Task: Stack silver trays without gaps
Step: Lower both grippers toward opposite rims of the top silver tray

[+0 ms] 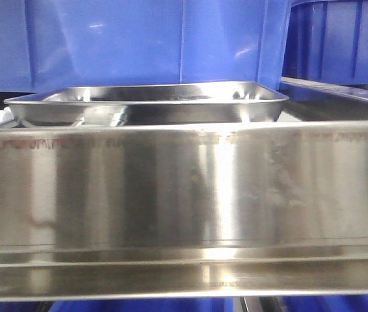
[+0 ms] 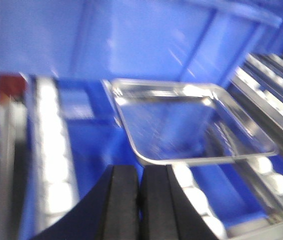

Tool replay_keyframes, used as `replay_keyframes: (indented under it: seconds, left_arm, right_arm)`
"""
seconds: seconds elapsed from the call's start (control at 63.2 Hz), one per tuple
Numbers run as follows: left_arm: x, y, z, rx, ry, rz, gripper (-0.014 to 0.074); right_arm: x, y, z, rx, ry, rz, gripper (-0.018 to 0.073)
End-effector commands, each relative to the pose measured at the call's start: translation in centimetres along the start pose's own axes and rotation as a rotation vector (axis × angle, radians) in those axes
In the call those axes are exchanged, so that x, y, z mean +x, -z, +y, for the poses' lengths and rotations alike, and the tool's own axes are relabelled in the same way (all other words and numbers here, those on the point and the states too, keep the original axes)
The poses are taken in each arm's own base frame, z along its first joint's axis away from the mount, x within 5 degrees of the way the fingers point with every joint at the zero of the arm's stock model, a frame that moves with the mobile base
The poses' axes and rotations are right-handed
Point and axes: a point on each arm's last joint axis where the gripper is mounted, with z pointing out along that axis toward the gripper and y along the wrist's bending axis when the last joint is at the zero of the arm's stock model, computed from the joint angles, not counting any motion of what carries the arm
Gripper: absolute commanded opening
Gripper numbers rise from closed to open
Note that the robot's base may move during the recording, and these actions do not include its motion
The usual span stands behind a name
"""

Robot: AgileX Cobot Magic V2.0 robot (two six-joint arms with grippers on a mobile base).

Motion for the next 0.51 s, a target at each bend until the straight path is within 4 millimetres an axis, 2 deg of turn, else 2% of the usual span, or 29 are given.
replay_keyframes:
  seconds: [0.0, 0.127, 0.285, 0.491]
  left_arm:
    - [-0.4, -0.9, 0.0, 0.015, 0.040, 0.035, -0.0006]
    - [-0.6, -2.5, 0.4, 0.008, 0.070, 0.104, -0.0006]
    - [-1.1, -4.0, 0.6, 0.016, 0.118, 0.118, -0.0006]
    - [-2.5, -6.2, 1.1, -0.009, 0.141, 0.136, -0.0006]
  right_arm:
    - [-1.2, -1.5, 0.3, 0.022, 0.026, 0.032, -0.0078]
    - [-2.4, -3.6, 0.8, 0.006, 0.022, 0.009, -0.0078]
    - [-3.2, -4.8, 1.3, -0.028, 0.004, -0.034, -0.0078]
    - [-2.9, -8.5, 1.5, -0.003, -0.019, 0.110, -0.0078]
